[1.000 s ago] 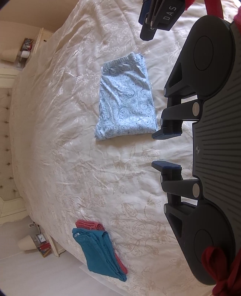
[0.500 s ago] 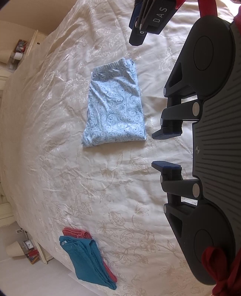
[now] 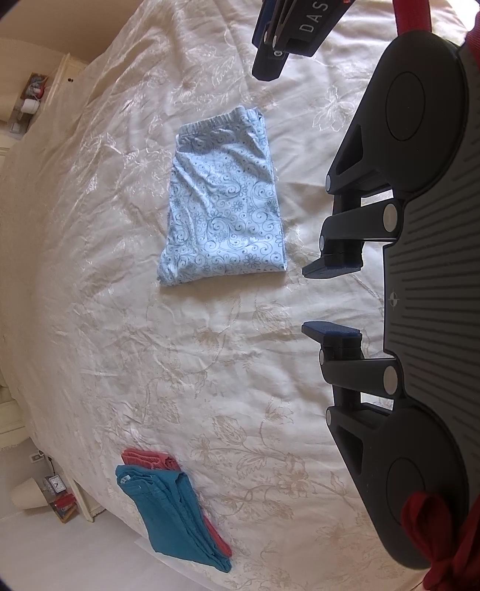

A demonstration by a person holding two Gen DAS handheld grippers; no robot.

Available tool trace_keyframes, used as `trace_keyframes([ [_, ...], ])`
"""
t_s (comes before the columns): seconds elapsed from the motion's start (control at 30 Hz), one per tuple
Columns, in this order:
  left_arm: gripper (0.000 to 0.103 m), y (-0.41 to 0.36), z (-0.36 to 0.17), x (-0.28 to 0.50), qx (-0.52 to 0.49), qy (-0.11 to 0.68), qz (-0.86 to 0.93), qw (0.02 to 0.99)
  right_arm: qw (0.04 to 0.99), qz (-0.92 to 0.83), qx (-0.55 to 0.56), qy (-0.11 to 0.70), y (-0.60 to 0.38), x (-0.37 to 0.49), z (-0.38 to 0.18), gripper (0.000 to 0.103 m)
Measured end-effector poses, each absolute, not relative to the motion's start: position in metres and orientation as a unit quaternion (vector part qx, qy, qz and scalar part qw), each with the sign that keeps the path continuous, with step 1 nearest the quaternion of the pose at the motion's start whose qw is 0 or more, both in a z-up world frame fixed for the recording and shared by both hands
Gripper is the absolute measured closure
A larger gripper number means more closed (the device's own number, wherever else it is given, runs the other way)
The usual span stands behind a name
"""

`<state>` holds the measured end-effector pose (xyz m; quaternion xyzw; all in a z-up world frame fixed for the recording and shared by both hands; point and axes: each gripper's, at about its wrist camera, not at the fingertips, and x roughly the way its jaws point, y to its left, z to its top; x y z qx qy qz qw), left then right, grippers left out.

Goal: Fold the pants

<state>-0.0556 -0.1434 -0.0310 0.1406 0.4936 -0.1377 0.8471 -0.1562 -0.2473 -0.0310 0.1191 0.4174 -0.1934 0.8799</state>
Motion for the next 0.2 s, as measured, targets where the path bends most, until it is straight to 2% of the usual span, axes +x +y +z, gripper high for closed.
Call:
trace_keyframes([
  [0.2, 0.077, -0.1443, -0.0315, -0.0555, 0.143, 0.494, -0.142, 0.846, 0.878, -0.193, 0.12, 0.421, -0.2487, -0.1553, -0.0332, 0.062],
])
